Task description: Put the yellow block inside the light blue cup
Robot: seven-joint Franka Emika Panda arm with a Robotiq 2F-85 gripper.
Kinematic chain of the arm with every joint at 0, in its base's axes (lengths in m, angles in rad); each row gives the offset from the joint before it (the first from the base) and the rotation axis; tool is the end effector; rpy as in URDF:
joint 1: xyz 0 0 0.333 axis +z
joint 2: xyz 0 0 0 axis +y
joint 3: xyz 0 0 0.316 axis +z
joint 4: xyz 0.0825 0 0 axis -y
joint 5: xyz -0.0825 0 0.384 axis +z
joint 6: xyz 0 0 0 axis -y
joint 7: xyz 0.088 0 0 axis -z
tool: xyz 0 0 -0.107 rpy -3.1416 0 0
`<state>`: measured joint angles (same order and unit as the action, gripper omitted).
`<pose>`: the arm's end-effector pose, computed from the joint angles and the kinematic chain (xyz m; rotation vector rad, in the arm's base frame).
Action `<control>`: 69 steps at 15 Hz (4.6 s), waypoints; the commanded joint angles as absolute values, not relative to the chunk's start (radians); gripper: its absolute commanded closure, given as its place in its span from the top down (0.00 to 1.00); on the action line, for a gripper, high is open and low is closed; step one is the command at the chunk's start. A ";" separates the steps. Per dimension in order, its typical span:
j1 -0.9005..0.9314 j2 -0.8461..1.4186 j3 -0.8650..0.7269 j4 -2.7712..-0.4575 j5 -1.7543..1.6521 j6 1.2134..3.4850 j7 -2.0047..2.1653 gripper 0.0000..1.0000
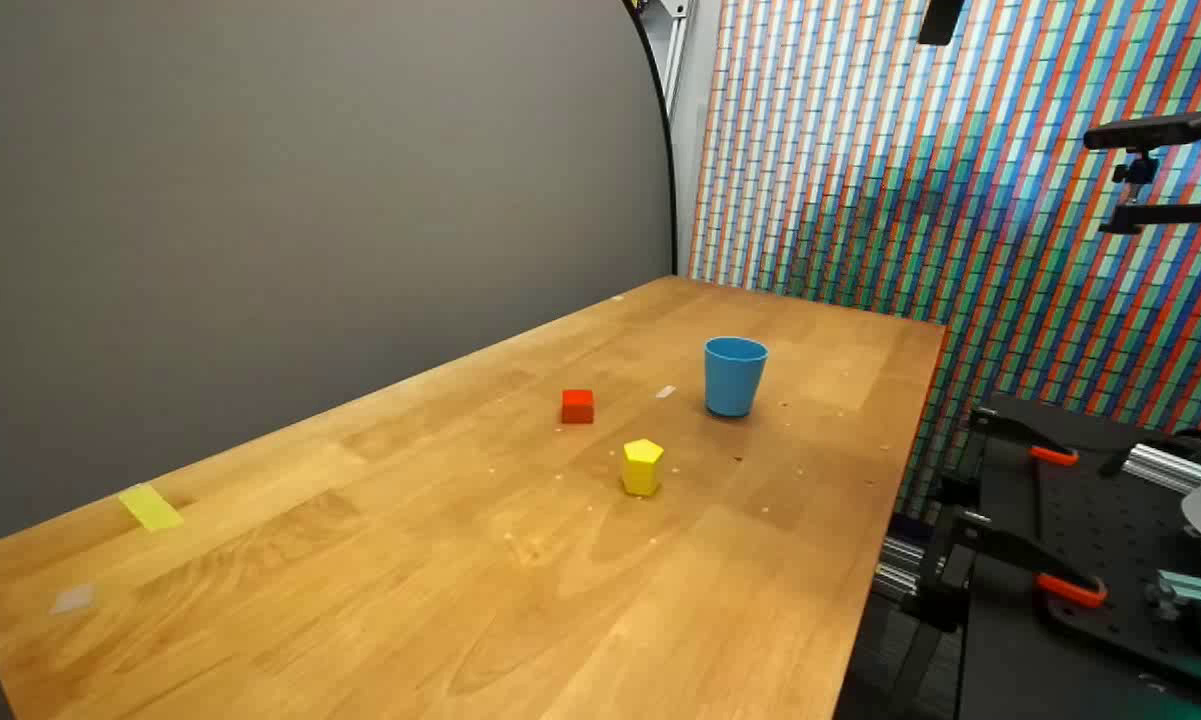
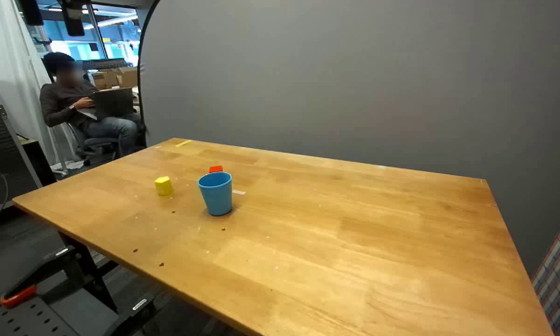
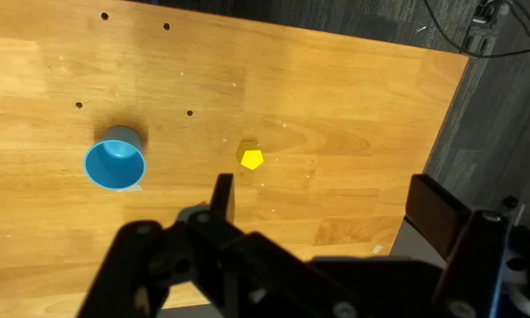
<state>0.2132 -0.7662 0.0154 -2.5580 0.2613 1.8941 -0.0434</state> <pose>0.3191 0.0943 0.5190 -2.8759 -0.2850 -0.1160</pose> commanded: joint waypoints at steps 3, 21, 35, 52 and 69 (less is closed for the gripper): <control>0.192 -0.769 0.031 -2.546 0.273 1.888 -0.055 1.00; 0.162 0.070 0.314 -2.437 -0.162 2.585 0.333 1.00; 0.365 0.553 0.117 -2.095 -0.267 2.579 0.393 1.00; 0.395 0.516 0.057 -2.128 -0.219 2.538 0.451 0.17; 0.221 -0.049 0.025 -2.352 -0.552 2.386 0.840 0.19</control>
<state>0.2971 0.0383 0.0199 -2.3048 -0.4463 2.3754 0.7362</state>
